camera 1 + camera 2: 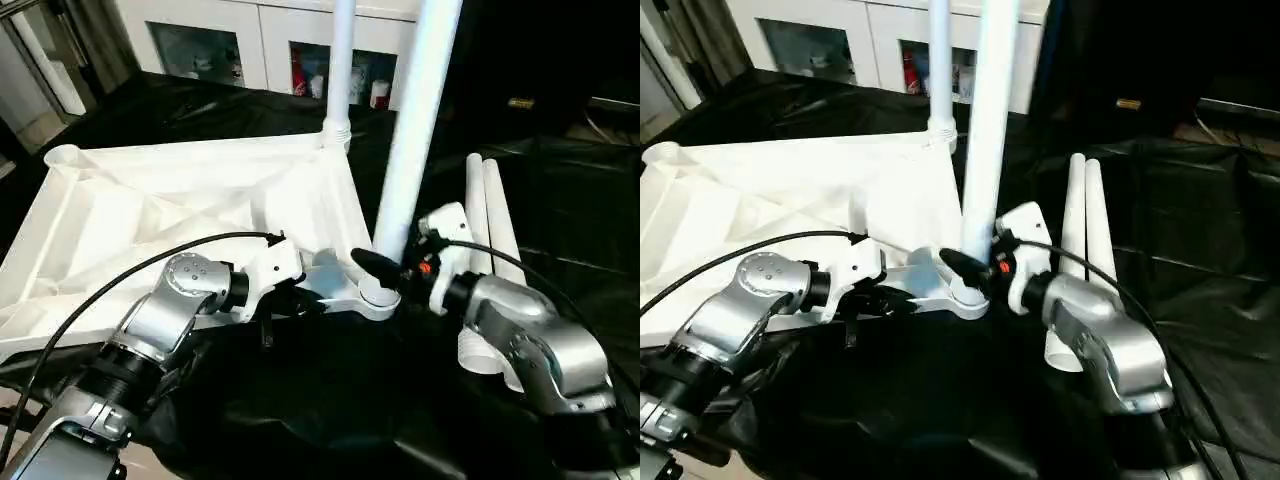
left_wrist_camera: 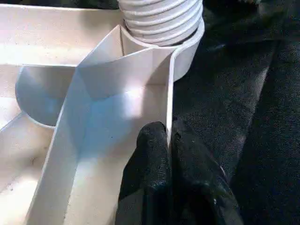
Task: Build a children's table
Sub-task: Insert table leg to table base
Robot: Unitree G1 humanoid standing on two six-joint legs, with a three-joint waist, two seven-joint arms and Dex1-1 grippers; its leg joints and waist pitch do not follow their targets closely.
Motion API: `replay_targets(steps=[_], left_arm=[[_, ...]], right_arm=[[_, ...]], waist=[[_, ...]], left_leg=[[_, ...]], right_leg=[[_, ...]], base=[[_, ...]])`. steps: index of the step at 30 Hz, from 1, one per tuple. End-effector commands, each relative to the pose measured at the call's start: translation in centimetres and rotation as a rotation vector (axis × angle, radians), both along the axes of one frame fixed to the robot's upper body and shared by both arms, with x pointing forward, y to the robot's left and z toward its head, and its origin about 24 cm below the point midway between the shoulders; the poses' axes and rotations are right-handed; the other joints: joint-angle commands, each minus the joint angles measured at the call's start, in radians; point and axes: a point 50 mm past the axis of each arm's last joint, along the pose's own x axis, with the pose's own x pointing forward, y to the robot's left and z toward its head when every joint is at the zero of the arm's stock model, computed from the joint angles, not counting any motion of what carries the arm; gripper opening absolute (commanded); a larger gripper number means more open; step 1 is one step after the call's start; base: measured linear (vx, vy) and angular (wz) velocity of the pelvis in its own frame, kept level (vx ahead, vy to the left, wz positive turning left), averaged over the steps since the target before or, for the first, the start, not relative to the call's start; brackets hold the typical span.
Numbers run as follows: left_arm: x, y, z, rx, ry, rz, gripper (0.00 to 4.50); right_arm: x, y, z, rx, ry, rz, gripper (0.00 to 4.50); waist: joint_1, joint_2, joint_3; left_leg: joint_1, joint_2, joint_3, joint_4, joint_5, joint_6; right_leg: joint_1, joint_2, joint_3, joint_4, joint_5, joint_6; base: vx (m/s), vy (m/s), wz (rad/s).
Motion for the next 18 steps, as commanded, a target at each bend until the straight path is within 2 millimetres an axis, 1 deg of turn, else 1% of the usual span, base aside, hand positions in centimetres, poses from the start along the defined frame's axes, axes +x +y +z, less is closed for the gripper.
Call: replay_targets(steps=[1,5,9,10,11,14,15,16,17,18], left_arm=[[-0.3,-0.2,0.1,-0.043,0.003,0.001,0.00],[-0.2,-0.2,0.2,-0.039,0.002,0.017,0.00],[0.0,-0.2,0.4,-0.055,0.005,0.040,0.00],[0.0,-0.2,0.4,-0.055,0.005,0.040,0.00],[0.0,-0.2,0.4,-0.055,0.005,0.040,0.00],[0.2,-0.1,0.5,-0.055,-0.001,0.068,0.00],[0.3,-0.1,0.6,-0.059,-0.002,0.078,0.00],[0.4,0.0,0.6,-0.063,-0.002,0.087,0.00],[0.6,0.0,0.7,-0.063,-0.006,0.097,0.00],[0.6,0.0,0.7,-0.063,-0.006,0.098,0.00]], right_arm=[[0.2,0.2,-0.5,-0.024,0.011,0.003,1.93],[0.3,0.4,-1.0,-0.029,0.040,0.048,1.93],[0.0,-0.4,-1.7,-0.017,0.067,0.038,1.93],[0.0,-0.4,-1.7,-0.017,0.067,0.038,1.93],[0.0,-0.4,-1.7,-0.017,0.067,0.038,1.93],[-0.4,-1.2,-2.6,0.009,0.090,-0.002,1.93],[-0.5,-1.5,-3.1,0.024,0.102,-0.030,1.93],[-0.8,-1.9,-3.6,0.039,0.114,-0.061,1.93],[-1.0,-2.3,-4.1,0.057,0.125,-0.093,1.93],[-1.0,-2.3,-4.2,0.058,0.126,-0.095,1.93]], waist=[[0.005,-0.014,-0.066],[0.001,-0.013,-0.066],[0.002,-0.014,-0.067],[0.003,-0.014,-0.069],[0.003,-0.014,-0.069],[0.004,-0.014,-0.069],[0.006,-0.009,-0.070],[0.008,-0.010,-0.069],[0.010,-0.005,-0.071],[0.008,-0.007,-0.070]], left_leg=[[0.005,0.054,-0.012,-0.061,-0.003,0.038],[0.004,0.053,-0.012,-0.059,0.000,0.049],[0.004,0.054,-0.012,-0.059,0.008,0.057],[0.005,0.054,-0.012,-0.058,0.012,0.059],[0.004,0.053,-0.012,-0.058,0.013,0.061],[0.005,0.055,-0.011,-0.059,0.001,0.061],[0.006,0.056,-0.012,-0.058,0.001,0.060],[0.005,0.057,-0.011,-0.058,-0.001,0.062],[0.005,0.056,-0.013,-0.058,0.002,0.062],[0.006,0.057,-0.012,-0.058,0.000,0.063]], right_leg=[[0.056,-0.100,0.037,-0.053,0.167,-0.254],[0.057,-0.100,0.037,-0.053,0.178,-0.261],[0.057,-0.100,0.037,-0.052,0.192,-0.265],[0.058,-0.099,0.037,-0.051,0.199,-0.267],[0.058,-0.099,0.037,-0.051,0.200,-0.268],[0.057,-0.100,0.037,-0.053,0.185,-0.271],[0.056,-0.102,0.037,-0.052,0.185,-0.273],[0.054,-0.102,0.037,-0.053,0.190,-0.276],[0.056,-0.101,0.036,-0.051,0.196,-0.277],[0.055,-0.102,0.037,-0.053,0.198,-0.279]], base=[[0.000,0.000,0.00],[0.000,0.000,0.00],[0.000,0.000,0.00],[0.000,0.000,0.00],[0.000,0.000,0.00],[0.000,0.000,0.00],[0.000,0.000,0.00],[0.000,0.000,0.00],[0.000,0.000,0.00],[0.000,0.000,0.00]])
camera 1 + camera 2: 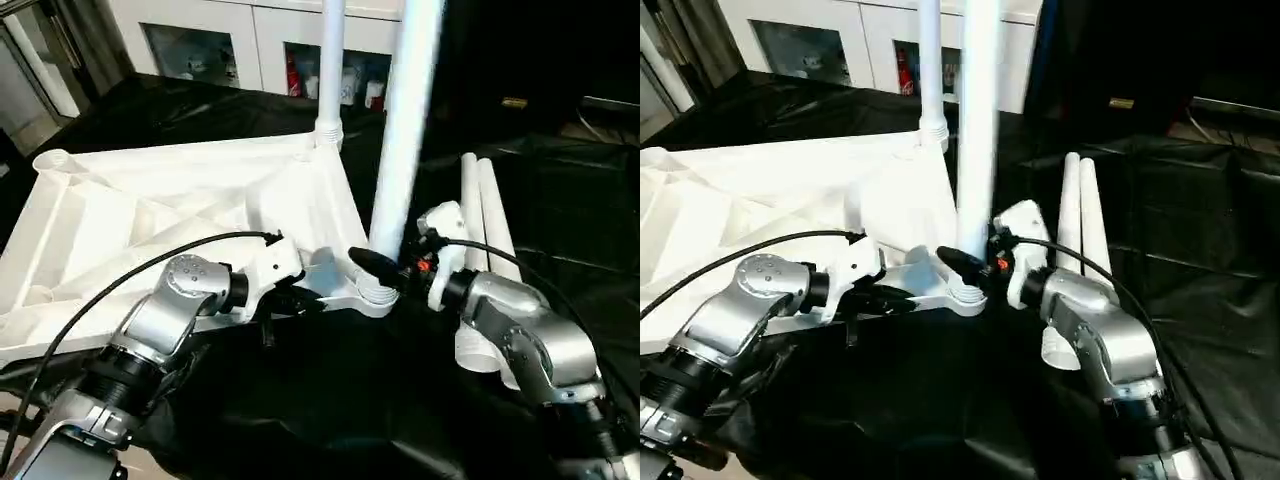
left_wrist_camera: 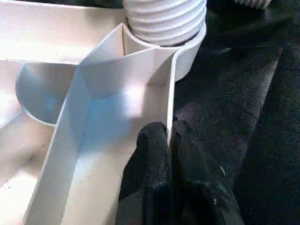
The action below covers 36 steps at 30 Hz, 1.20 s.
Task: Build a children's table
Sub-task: Insert table leg to table base
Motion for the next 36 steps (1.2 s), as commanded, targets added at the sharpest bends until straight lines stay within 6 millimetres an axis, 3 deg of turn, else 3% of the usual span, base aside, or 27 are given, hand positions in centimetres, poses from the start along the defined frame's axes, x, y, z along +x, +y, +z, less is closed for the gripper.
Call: replay_targets(steps=[1,3,5,6,7,9,13,18,25,30,33,35,36], left_arm=[[0.6,0.3,0.8,-0.052,-0.032,0.070,0.00],[0.9,0.4,0.9,-0.053,-0.038,0.086,0.00],[1.1,0.4,0.9,-0.054,-0.043,0.100,0.00],[1.2,0.4,1.0,-0.054,-0.045,0.105,0.00],[1.3,0.4,1.0,-0.055,-0.047,0.108,0.00],[1.4,0.4,1.1,-0.055,-0.051,0.114,0.00],[1.7,0.3,1.3,-0.056,-0.058,0.123,0.00],[2.1,0.3,1.4,-0.055,-0.071,0.138,0.00],[2.2,0.1,1.5,-0.062,-0.077,0.122,0.00],[1.8,-0.3,1.5,-0.059,-0.076,0.070,0.00],[1.7,-0.3,1.4,-0.052,-0.075,0.059,0.00],[1.6,-0.3,1.4,-0.048,-0.073,0.053,0.00],[1.6,-0.3,1.4,-0.045,-0.073,0.051,0.00]], right_arm=[[-0.9,-1.5,-3.4,-0.019,0.142,-0.087,1.93],[-1.2,-1.8,-4.1,0.013,0.157,-0.125,1.93],[-1.5,-2.1,-4.6,0.037,0.168,-0.151,1.93],[-1.6,-2.1,-4.7,0.044,0.171,-0.156,1.93],[-1.8,-2.2,-5.0,0.054,0.177,-0.164,1.93],[-2.0,-2.3,-5.3,0.061,0.181,-0.176,1.93],[-2.5,-2.6,-6.0,0.045,0.177,-0.197,1.93],[-3.1,-2.8,-5.7,-0.024,0.125,-0.185,1.93],[-3.2,-2.4,-5.1,-0.060,0.077,-0.165,1.93],[-2.1,-1.3,-4.0,-0.140,0.027,-0.077,1.93],[-1.3,-0.8,-3.4,-0.169,0.014,-0.017,1.93],[-1.0,-0.5,-3.2,-0.192,0.016,0.033,1.93],[-0.8,-0.3,-3.2,-0.204,0.018,0.055,1.93]], waist=[[0.008,-0.007,-0.069],[0.007,-0.007,-0.067],[0.010,0.001,-0.064],[0.010,-0.001,-0.064],[0.012,0.004,-0.064],[0.012,0.001,-0.064],[0.017,0.008,-0.063],[0.020,0.005,-0.060],[0.025,0.008,-0.062],[0.022,0.007,-0.062],[0.018,-0.001,-0.064],[0.015,0.002,-0.065],[0.013,-0.010,-0.067]], left_leg=[[0.005,0.056,-0.013,-0.059,-0.004,0.060],[0.006,0.056,-0.012,-0.060,-0.015,0.059],[0.007,0.056,-0.013,-0.062,-0.046,0.051],[0.007,0.057,-0.013,-0.064,-0.052,0.047],[0.009,0.059,-0.015,-0.065,-0.052,0.043],[0.008,0.058,-0.014,-0.065,-0.051,0.043],[0.008,0.058,-0.015,-0.066,-0.068,0.037],[0.011,0.059,-0.014,-0.070,-0.100,0.027],[0.007,0.058,-0.015,-0.070,-0.090,0.032],[0.007,0.057,-0.015,-0.072,-0.092,0.021],[0.004,0.055,-0.015,-0.071,-0.084,0.023],[0.006,0.057,-0.014,-0.069,-0.074,0.027],[0.004,0.055,-0.012,-0.067,-0.060,0.033]], right_leg=[[0.055,-0.101,0.036,-0.052,0.197,-0.282],[0.054,-0.101,0.037,-0.054,0.184,-0.284],[0.052,-0.103,0.037,-0.060,0.134,-0.284],[0.052,-0.103,0.037,-0.062,0.119,-0.282],[0.050,-0.102,0.036,-0.061,0.114,-0.281],[0.052,-0.102,0.037,-0.061,0.122,-0.279],[0.050,-0.104,0.037,-0.064,0.104,-0.273],[0.047,-0.104,0.040,-0.074,0.037,-0.259],[0.046,-0.104,0.039,-0.073,0.049,-0.248],[0.046,-0.102,0.039,-0.075,0.010,-0.234],[0.050,-0.103,0.039,-0.072,0.015,-0.234],[0.048,-0.103,0.040,-0.072,0.034,-0.239],[0.053,-0.100,0.040,-0.069,0.062,-0.242]], base=[[0.000,0.000,0.00],[0.000,0.000,0.00],[0.000,0.000,0.00],[0.000,0.000,0.00],[0.000,0.000,0.00],[0.000,0.000,0.00],[0.000,0.000,0.00],[0.000,0.000,0.00],[0.000,0.000,0.00],[0.000,0.000,0.00],[0.000,0.000,0.00],[0.000,0.000,0.00],[0.000,0.000,0.00]])
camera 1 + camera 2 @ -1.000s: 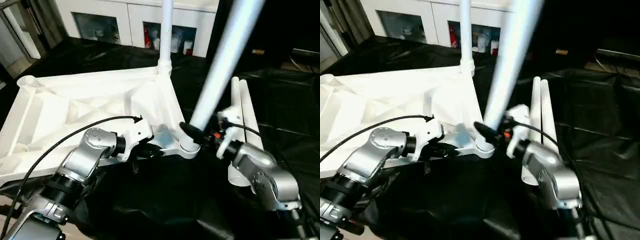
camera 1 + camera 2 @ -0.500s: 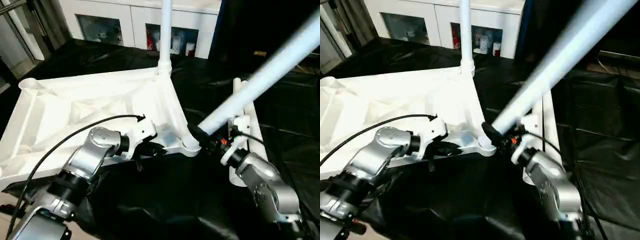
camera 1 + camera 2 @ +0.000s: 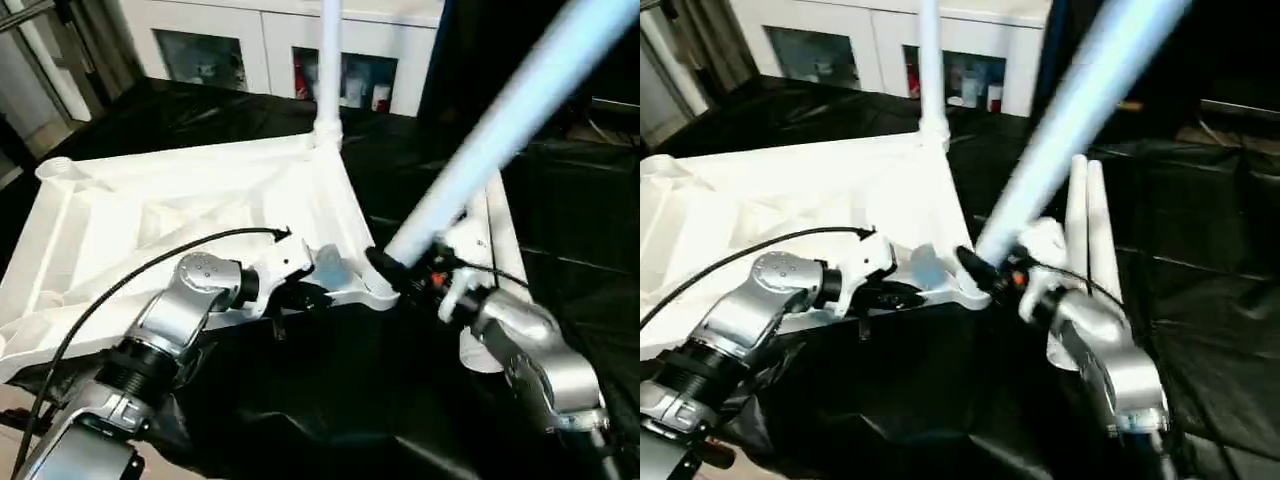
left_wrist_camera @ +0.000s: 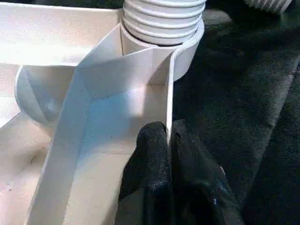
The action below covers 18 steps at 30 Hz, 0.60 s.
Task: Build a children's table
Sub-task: Insert table leg to table base
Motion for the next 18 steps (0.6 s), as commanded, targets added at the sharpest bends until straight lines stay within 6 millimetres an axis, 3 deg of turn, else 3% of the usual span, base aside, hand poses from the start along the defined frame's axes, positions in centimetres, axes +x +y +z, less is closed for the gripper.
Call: replay_targets(steps=[1,2,3,4,8,16,18], left_arm=[[0.7,0.5,1.6,-0.036,-0.068,0.023,0.00],[0.7,0.5,1.6,-0.034,-0.067,0.019,0.00],[0.7,0.5,1.6,-0.033,-0.067,0.016,0.00],[0.6,0.4,1.6,-0.033,-0.067,0.012,0.00],[0.4,0.4,1.6,-0.023,-0.065,-0.017,0.00],[0.0,0.1,1.5,-0.015,-0.060,-0.079,0.00],[-0.3,0.0,1.5,-0.013,-0.056,-0.106,0.00]], right_arm=[[-0.6,0.1,-2.9,-0.089,0.150,0.042,1.93],[-0.5,0.2,-3.0,-0.113,0.161,0.080,1.93],[-0.4,0.3,-3.1,-0.128,0.168,0.103,1.93],[-0.3,0.4,-3.2,-0.149,0.177,0.131,1.93],[-0.1,0.4,-3.6,-0.191,0.204,0.184,1.93],[0.1,0.1,-4.6,-0.223,0.259,0.276,1.92],[0.2,0.0,-4.8,-0.228,0.268,0.299,1.92]], waist=[[0.003,-0.014,-0.064],[0.002,-0.022,-0.064],[0.001,-0.017,-0.064],[-0.001,-0.025,-0.064],[-0.005,-0.024,-0.066],[-0.007,-0.027,-0.072],[-0.007,-0.024,-0.068]], left_leg=[[0.001,0.054,-0.016,-0.066,-0.048,0.043],[0.001,0.054,-0.014,-0.065,-0.048,0.047],[0.003,0.056,-0.015,-0.065,-0.055,0.048],[0.003,0.056,-0.014,-0.065,-0.059,0.050],[0.004,0.058,-0.014,-0.065,-0.058,0.052],[0.004,0.058,-0.013,-0.060,-0.037,0.075],[0.004,0.058,-0.014,-0.062,-0.048,0.073]], right_leg=[[0.049,-0.099,0.039,-0.067,0.079,-0.245],[0.049,-0.098,0.039,-0.068,0.080,-0.244],[0.047,-0.100,0.039,-0.069,0.069,-0.249],[0.049,-0.100,0.039,-0.069,0.065,-0.250],[0.049,-0.102,0.038,-0.068,0.056,-0.258],[0.051,-0.101,0.036,-0.060,0.128,-0.286],[0.049,-0.102,0.035,-0.061,0.121,-0.291]], base=[[0.000,0.000,0.00],[0.000,0.000,0.00],[0.000,0.000,0.00],[0.000,0.000,0.00],[0.000,0.000,0.00],[0.000,0.000,0.00],[0.000,0.000,0.00]])
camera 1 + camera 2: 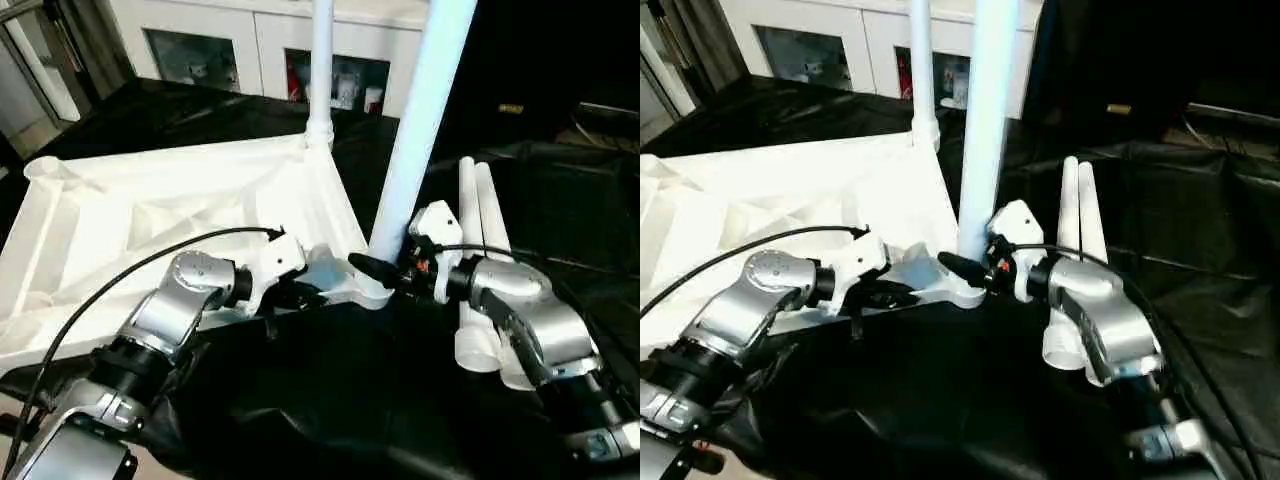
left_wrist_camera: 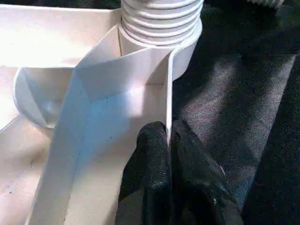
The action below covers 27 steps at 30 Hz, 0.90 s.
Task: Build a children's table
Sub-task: Insert table leg to table base
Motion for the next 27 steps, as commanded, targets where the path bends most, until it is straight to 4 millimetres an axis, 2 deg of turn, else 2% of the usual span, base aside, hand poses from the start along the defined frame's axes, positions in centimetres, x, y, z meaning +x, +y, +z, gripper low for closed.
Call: replay_targets(steps=[1,9,12,14,15,17,20,21,22,24,25,27], left_arm=[[-0.3,-0.9,1.5,-0.039,-0.061,-0.101,0.00],[-1.4,-1.2,1.6,-0.027,-0.036,-0.220,0.00],[-1.7,-1.3,1.6,-0.017,-0.030,-0.240,0.00],[-1.6,-1.2,1.7,-0.019,-0.035,-0.229,0.00],[-1.6,-1.2,1.7,-0.019,-0.039,-0.220,0.00],[-1.2,-1.2,1.9,-0.024,-0.049,-0.172,0.00],[-0.6,-1.2,2.1,-0.037,-0.065,-0.093,0.00],[0.0,-1.6,2.5,-0.054,-0.072,0.016,0.00],[0.2,-1.7,2.7,-0.058,-0.072,0.045,0.00],[0.5,-2.4,2.9,-0.077,-0.072,0.118,0.00],[0.7,-2.8,3.1,-0.085,-0.075,0.158,0.00],[1.0,-4.3,3.1,-0.096,-0.073,0.235,0.00]], right_arm=[[-1.8,-0.4,-5.1,-0.114,0.226,0.041,1.92],[-2.1,-0.4,-5.4,-0.116,0.242,0.159,1.92],[-2.1,-0.3,-5.7,-0.115,0.252,0.170,1.92],[-2.0,-0.3,-5.9,-0.120,0.250,0.169,1.92],[-2.0,-0.2,-6.0,-0.123,0.247,0.166,1.92],[-1.7,-0.2,-6.1,-0.135,0.226,0.116,1.92],[-1.2,-0.3,-6.2,-0.141,0.196,0.016,1.92],[-1.0,0.0,-6.4,-0.107,0.209,-0.128,1.92],[-0.9,0.1,-6.5,-0.098,0.216,-0.166,1.92],[-1.1,0.7,-6.7,-0.080,0.228,-0.204,1.92],[-1.1,1.1,-6.9,-0.075,0.232,-0.226,1.92],[-0.8,2.2,-7.1,-0.051,0.253,-0.310,1.92]], waist=[[0.009,-0.005,-0.061],[0.008,-0.002,-0.049],[0.007,0.001,-0.040],[0.007,0.000,-0.038],[0.005,0.006,-0.034],[0.004,0.002,-0.031],[0.001,0.000,-0.024],[0.000,-0.002,-0.020],[0.000,0.000,-0.017],[-0.002,-0.003,-0.014],[0.001,-0.001,-0.014],[0.002,-0.002,-0.014]], left_leg=[[0.004,0.057,-0.014,-0.062,-0.058,0.067],[0.007,0.062,-0.016,-0.069,-0.095,0.068],[0.008,0.063,-0.017,-0.073,-0.118,0.062],[0.010,0.064,-0.017,-0.075,-0.135,0.054],[0.010,0.064,-0.018,-0.079,-0.152,0.047],[0.011,0.064,-0.018,-0.082,-0.173,0.036],[0.013,0.064,-0.020,-0.091,-0.222,0.017],[0.015,0.065,-0.019,-0.095,-0.244,0.006],[0.016,0.066,-0.022,-0.100,-0.263,-0.008],[0.014,0.065,-0.026,-0.105,-0.284,-0.020],[0.019,0.064,-0.025,-0.105,-0.285,-0.018],[0.020,0.064,-0.022,-0.107,-0.261,-0.014]], right_leg=[[0.050,-0.102,0.037,-0.063,0.121,-0.291],[0.045,-0.102,0.036,-0.065,0.111,-0.300],[0.041,-0.102,0.037,-0.071,0.073,-0.299],[0.040,-0.104,0.038,-0.074,0.039,-0.299],[0.037,-0.104,0.038,-0.077,0.014,-0.300],[0.037,-0.103,0.039,-0.081,-0.021,-0.296],[0.034,-0.106,0.042,-0.090,-0.129,-0.278],[0.029,-0.107,0.044,-0.096,-0.190,-0.266],[0.026,-0.110,0.045,-0.100,-0.257,-0.255],[0.025,-0.111,0.046,-0.107,-0.343,-0.224],[0.020,-0.111,0.047,-0.113,-0.365,-0.211],[0.019,-0.109,0.048,-0.116,-0.341,-0.208]], base=[[0.000,0.000,0.00],[0.000,0.000,0.00],[0.000,0.000,0.00],[0.000,0.000,0.00],[0.000,0.000,0.00],[0.000,0.000,0.00],[0.000,0.000,0.00],[0.000,0.000,0.00],[0.000,0.000,0.00],[0.000,0.000,0.00],[0.000,0.000,0.00],[0.000,0.000,0.00]])
